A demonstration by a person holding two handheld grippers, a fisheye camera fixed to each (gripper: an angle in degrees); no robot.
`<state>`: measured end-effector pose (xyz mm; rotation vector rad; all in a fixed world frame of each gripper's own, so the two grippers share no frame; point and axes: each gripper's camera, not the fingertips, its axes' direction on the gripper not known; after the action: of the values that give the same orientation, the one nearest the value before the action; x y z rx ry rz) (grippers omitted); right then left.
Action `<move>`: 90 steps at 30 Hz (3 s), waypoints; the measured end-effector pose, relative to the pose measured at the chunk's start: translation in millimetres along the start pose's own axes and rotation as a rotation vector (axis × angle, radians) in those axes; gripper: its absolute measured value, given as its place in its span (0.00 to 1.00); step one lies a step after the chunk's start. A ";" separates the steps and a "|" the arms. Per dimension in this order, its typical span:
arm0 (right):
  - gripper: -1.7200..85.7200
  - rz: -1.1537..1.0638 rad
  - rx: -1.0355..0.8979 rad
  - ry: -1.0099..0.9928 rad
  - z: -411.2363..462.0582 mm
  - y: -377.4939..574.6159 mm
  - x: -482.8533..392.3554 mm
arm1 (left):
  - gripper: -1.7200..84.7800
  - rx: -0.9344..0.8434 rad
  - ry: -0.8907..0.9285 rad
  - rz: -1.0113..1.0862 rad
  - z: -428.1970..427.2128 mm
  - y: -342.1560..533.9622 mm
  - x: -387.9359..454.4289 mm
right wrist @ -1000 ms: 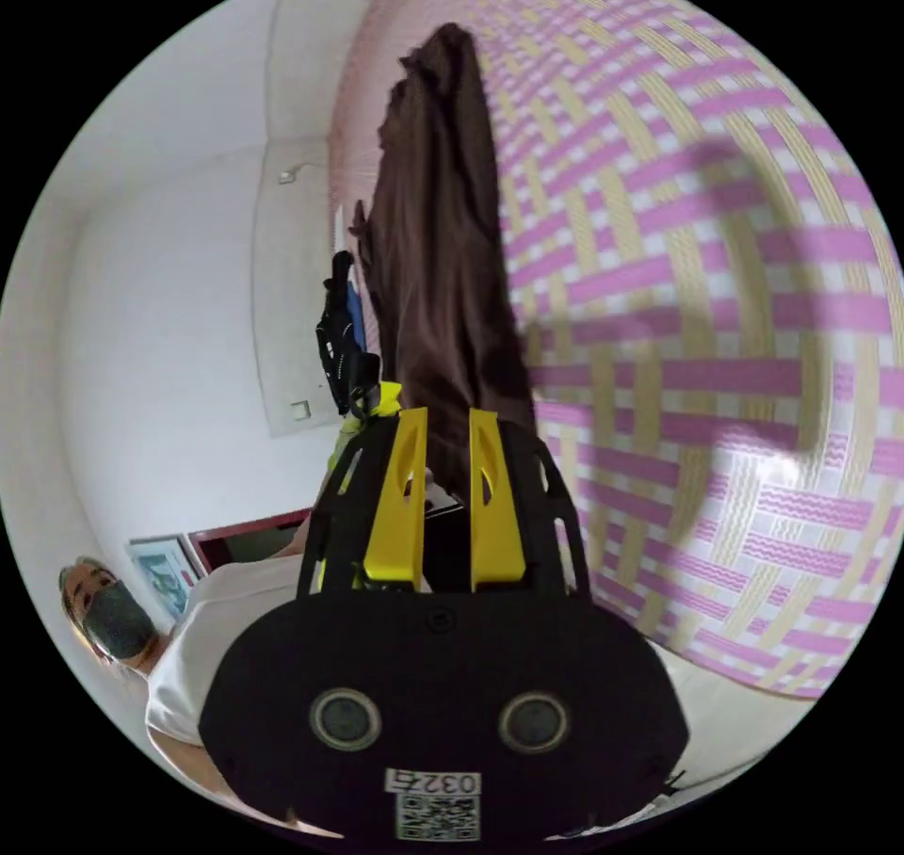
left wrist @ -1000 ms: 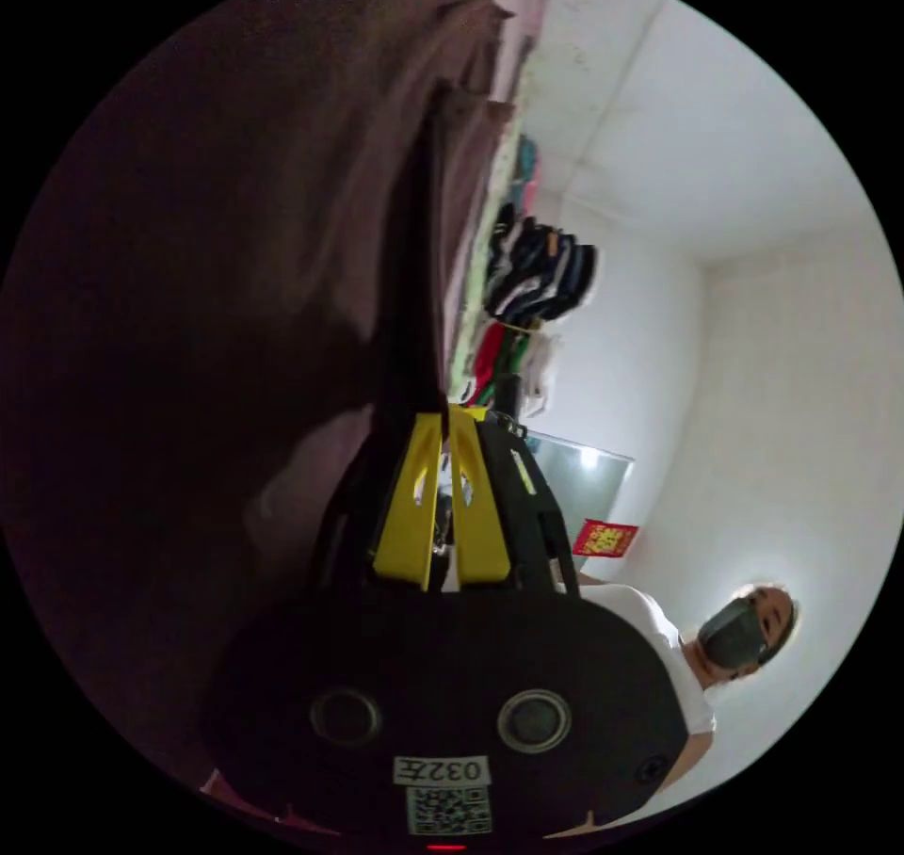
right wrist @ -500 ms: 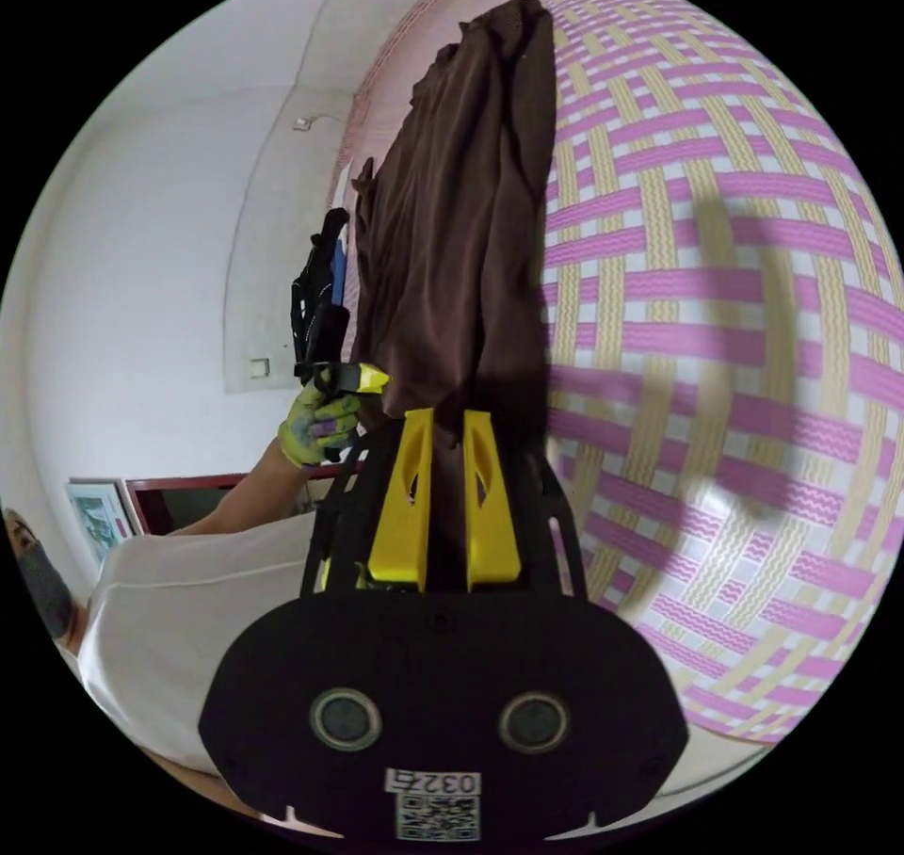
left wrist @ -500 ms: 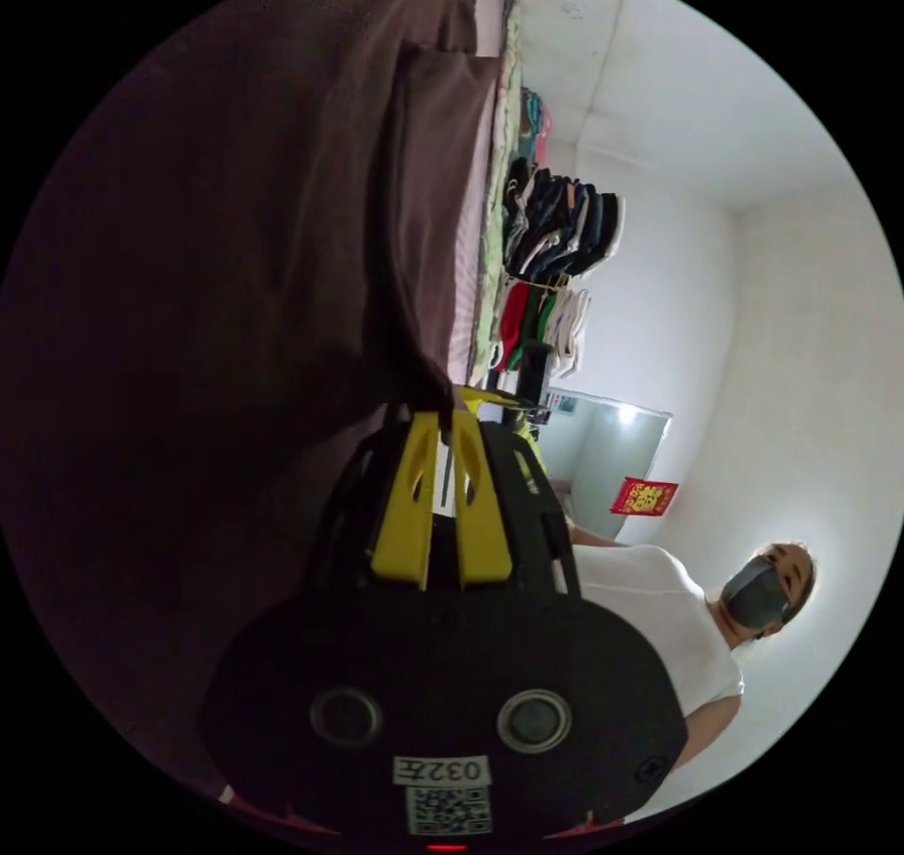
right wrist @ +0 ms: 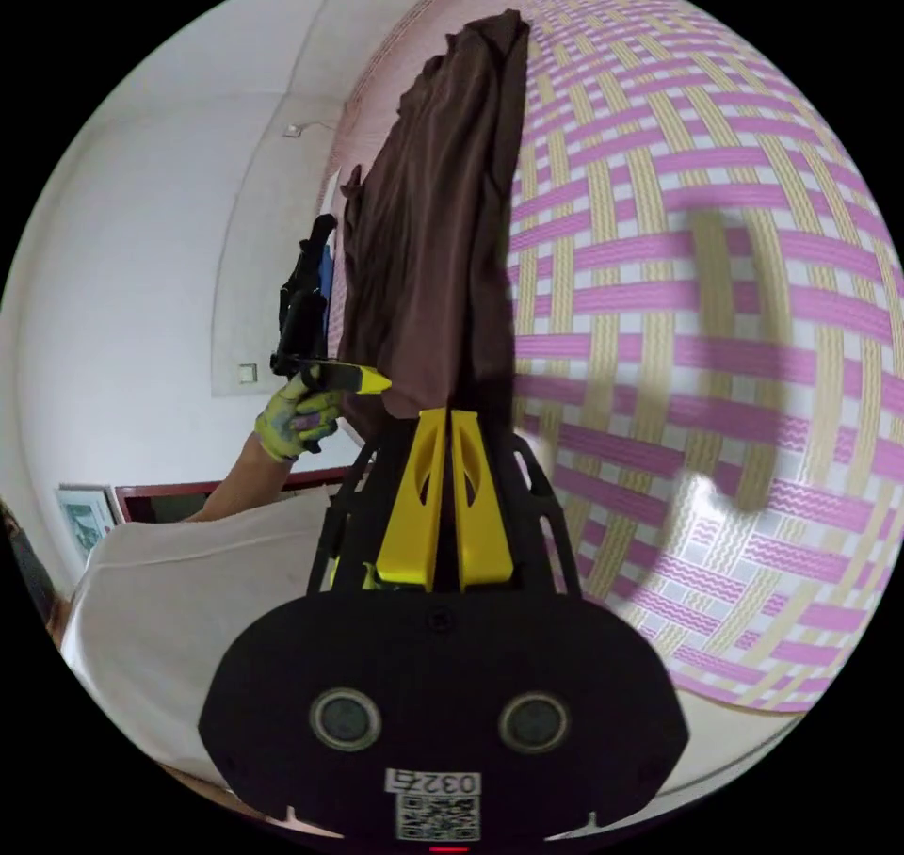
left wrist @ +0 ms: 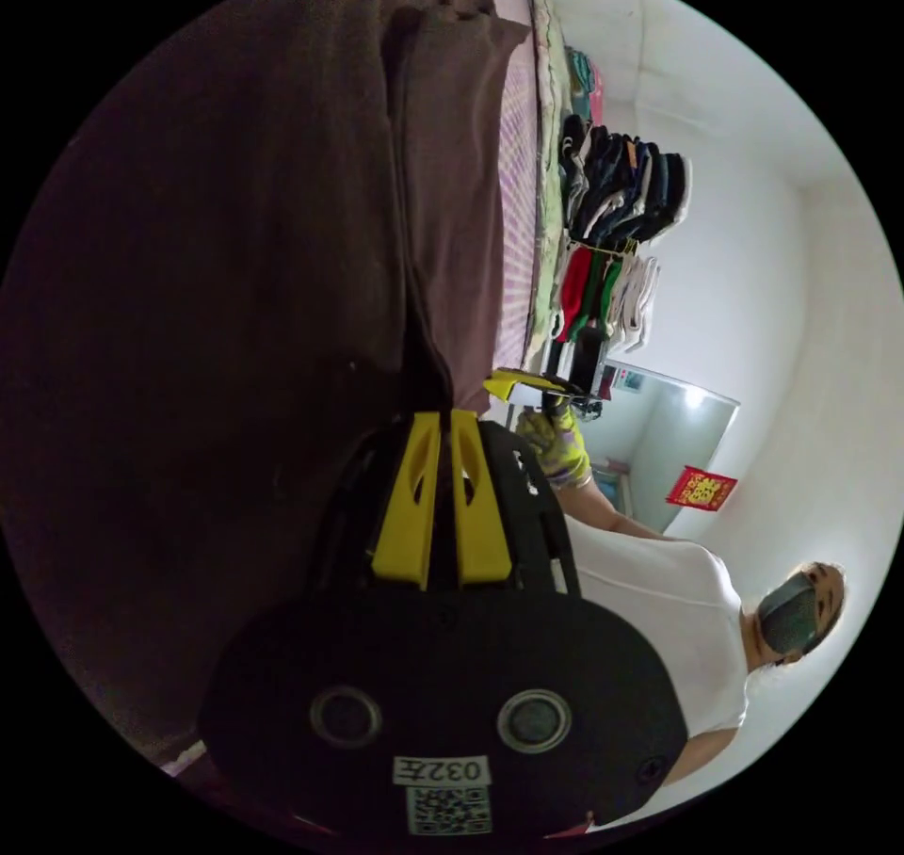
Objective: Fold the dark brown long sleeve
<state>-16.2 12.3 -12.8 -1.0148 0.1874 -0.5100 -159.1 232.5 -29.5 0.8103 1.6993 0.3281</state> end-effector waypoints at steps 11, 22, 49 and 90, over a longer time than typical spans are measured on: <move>0.04 0.055 0.032 0.170 2.1 16.4 -12.4 | 0.04 0.092 -0.076 -0.028 -20.2 15.5 -1.5; 0.01 -0.349 -0.026 0.228 64.1 -21.6 -94.3 | 0.01 0.171 -0.213 0.070 3.4 10.6 -1.4; 0.01 0.015 -0.029 0.509 131.4 -34.5 -157.6 | 0.01 0.759 -0.422 0.017 -502.7 -27.1 -141.7; 0.01 0.276 -0.090 0.719 165.7 -69.3 -209.1 | 0.00 1.208 -0.032 0.322 -737.9 203.5 -310.3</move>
<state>-156.8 211.8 115.5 -0.8386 0.9832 -0.5987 -750.8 317.6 540.5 1.9441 1.6431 -0.5822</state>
